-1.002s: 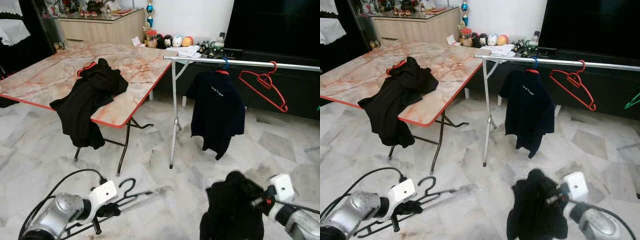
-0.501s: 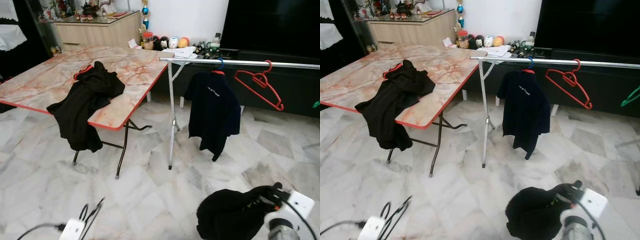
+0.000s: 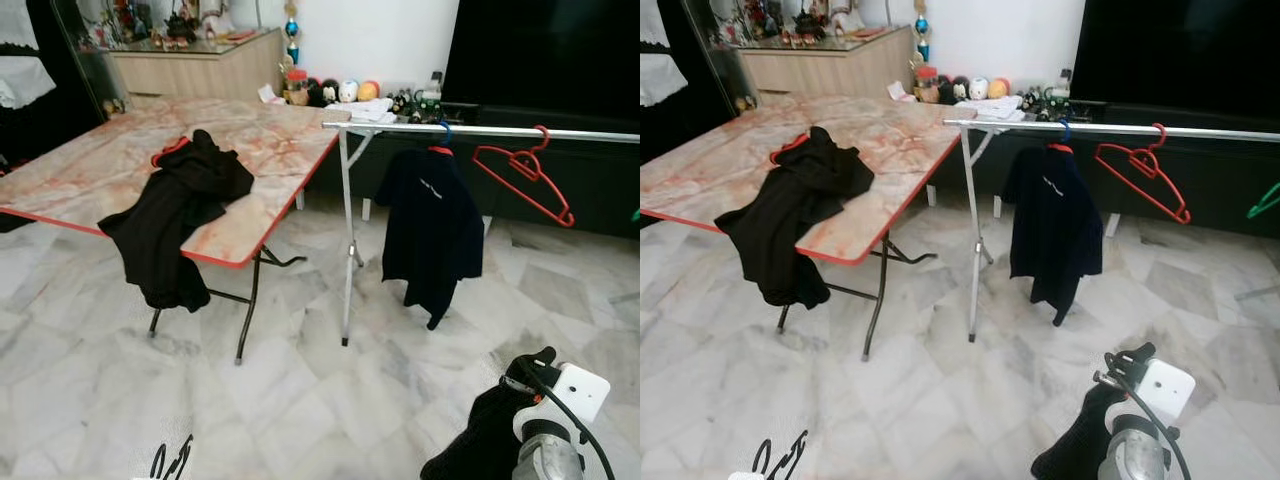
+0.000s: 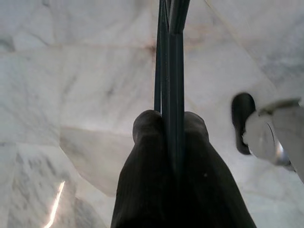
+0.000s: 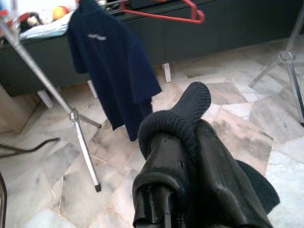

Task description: Hang hanger

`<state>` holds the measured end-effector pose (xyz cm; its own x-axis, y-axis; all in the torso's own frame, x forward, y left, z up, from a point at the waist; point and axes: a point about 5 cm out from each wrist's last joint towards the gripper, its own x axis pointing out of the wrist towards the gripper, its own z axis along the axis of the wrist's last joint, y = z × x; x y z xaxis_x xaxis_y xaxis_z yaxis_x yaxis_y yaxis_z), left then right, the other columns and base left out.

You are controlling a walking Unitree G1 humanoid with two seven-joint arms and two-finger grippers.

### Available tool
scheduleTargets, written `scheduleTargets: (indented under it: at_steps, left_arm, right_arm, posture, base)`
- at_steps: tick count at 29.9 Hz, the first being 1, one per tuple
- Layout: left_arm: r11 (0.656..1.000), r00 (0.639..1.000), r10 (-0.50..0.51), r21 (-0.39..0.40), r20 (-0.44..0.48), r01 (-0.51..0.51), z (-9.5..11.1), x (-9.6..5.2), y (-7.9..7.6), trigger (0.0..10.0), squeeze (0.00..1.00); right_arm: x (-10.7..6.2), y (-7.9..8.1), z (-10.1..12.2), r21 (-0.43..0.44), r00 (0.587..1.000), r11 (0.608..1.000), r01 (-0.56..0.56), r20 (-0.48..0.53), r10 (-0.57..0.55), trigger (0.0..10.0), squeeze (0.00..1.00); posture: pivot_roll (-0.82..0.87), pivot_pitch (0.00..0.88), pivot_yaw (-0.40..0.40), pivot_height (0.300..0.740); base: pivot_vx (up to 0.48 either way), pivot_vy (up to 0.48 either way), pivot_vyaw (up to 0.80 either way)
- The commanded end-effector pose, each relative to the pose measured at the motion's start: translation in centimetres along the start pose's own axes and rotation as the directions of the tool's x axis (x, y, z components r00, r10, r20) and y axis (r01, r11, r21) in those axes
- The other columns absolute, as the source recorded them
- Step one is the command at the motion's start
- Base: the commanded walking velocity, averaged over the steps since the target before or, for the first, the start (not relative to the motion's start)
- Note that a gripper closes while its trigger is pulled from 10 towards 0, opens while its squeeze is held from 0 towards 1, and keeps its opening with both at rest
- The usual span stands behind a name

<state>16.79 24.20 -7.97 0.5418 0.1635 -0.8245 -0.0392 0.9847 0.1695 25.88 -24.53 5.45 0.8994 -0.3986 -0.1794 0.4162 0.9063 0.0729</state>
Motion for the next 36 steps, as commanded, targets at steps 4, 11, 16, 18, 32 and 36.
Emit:
scheduleTargets:
  at_steps: [4,11,16,18,32,36]
  left_arm:
    - [1.000,1.000,0.019,0.003,-0.017,-0.019,-0.2,0.0,0.6,10.0,0.00]
    - [1.000,0.998,0.015,0.003,-0.059,-0.015,-1.2,-0.1,0.2,10.0,0.00]
    - [1.000,0.997,0.015,-0.011,-0.079,-0.015,-1.8,-0.2,0.0,10.0,0.00]
    - [1.000,0.996,0.015,-0.012,-0.087,-0.016,-2.0,-0.3,0.1,10.0,0.00]
    - [0.998,0.994,0.037,-0.039,-0.100,-0.041,-2.5,-0.5,1.7,10.0,0.00]
    - [0.998,0.995,0.032,-0.043,-0.094,-0.036,-2.2,-0.4,1.4,10.0,0.00]
  right_arm:
    - [0.6,1.6,1.8,0.003,0.998,0.999,-0.036,0.060,0.036,10.0,0.00]
    - [1.0,2.7,2.5,-0.003,0.995,0.998,-0.059,0.084,0.059,10.0,0.00]
    - [1.2,3.0,2.8,-0.039,0.993,0.997,-0.070,0.091,0.074,10.0,0.00]
    - [1.3,3.1,2.9,-0.038,0.992,0.997,-0.072,0.098,0.075,10.0,0.00]
    - [2.3,4.6,4.0,-0.061,0.985,0.993,-0.102,0.131,0.109,10.0,0.00]
    - [2.4,4.8,4.2,-0.074,0.984,0.992,-0.106,0.135,0.115,10.0,0.00]
  posture:
    - [-0.09,0.000,0.102,0.740]
    - [-0.06,0.000,0.093,0.740]
    - [-0.06,0.000,0.089,0.740]
    - [-0.06,0.000,0.088,0.740]
    - [-0.05,0.000,0.089,0.740]
    - [-0.05,0.000,0.089,0.740]
  base:
    - [0.000,0.480,0.00]
    - [0.000,0.480,0.00]
    - [0.000,0.480,0.00]
    - [0.000,0.480,0.00]
    - [0.000,0.480,0.00]
    - [0.000,0.477,0.00]
